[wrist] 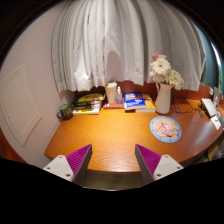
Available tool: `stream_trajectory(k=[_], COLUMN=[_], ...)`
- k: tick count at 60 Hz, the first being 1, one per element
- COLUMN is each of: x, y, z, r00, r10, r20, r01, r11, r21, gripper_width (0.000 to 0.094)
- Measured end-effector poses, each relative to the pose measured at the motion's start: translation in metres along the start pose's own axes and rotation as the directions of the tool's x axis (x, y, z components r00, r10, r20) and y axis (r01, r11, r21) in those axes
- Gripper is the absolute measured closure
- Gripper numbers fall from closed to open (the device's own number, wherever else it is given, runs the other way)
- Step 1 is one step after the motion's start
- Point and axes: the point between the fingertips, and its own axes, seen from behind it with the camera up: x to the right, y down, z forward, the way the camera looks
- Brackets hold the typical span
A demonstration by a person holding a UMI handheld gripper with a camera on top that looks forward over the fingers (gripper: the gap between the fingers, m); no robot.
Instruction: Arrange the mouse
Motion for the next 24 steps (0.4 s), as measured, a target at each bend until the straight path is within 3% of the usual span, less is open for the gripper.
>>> stream_trajectory(k=[24], x=[-0.043], y=[-0.032], z=[-0.04], r00=[0.998], r10=[-0.06], r20=[0.02], r01=[0.059], r11=[0.995], r21=[0.08], gripper_width=[0.0074])
